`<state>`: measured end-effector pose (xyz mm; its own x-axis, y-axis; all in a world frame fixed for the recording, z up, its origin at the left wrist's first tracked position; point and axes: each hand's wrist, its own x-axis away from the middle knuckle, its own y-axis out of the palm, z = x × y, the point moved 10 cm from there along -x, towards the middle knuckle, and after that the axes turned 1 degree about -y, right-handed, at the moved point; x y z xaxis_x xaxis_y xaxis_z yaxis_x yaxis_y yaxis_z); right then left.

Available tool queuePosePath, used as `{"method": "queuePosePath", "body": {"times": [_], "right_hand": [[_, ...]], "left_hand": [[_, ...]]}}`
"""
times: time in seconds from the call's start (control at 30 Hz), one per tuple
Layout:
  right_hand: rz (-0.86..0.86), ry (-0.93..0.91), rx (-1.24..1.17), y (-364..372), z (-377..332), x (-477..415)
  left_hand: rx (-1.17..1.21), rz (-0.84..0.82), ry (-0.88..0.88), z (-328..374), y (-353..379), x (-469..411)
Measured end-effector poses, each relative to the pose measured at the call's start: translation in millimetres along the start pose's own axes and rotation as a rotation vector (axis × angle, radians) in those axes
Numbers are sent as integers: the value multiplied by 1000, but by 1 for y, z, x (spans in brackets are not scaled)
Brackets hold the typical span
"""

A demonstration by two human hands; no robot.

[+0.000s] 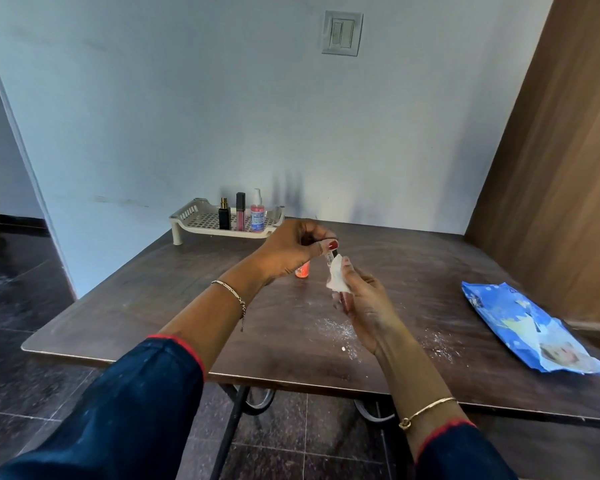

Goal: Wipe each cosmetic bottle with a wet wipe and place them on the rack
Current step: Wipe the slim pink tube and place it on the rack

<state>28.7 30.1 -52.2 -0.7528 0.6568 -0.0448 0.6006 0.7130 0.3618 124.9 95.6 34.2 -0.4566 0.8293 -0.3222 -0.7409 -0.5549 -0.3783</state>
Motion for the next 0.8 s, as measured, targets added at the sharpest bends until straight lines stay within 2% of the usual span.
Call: {"method": "queuePosePath", "body": {"times": [0.07,0.2,0.4,0.5,0.57,0.63,0.73,0.8], "right_hand": [[-46,-26,7,2,0,2],[-125,-149,220,7,-2,6],[97,-316,554,-9,-5,8],[229,-527,890,-8,-23,22],[278,-661,973,-4,-34,34],[304,-631,809,-8,-33,35],[275,-388,216,-18,-15,27],[255,-313,44,-19,-6,22]], "left_hand": [[-47,7,-8,-2,-1,1],[-77,62,-53,-17,-9,1],[-39,205,-130,-32,-21,1],[16,271,-159,-32,-27,1],[36,293,-173,-30,-30,1],[55,304,-167,-27,-30,1],[175,298,-125,-19,-28,2],[250,271,-73,-11,-26,3]]}}
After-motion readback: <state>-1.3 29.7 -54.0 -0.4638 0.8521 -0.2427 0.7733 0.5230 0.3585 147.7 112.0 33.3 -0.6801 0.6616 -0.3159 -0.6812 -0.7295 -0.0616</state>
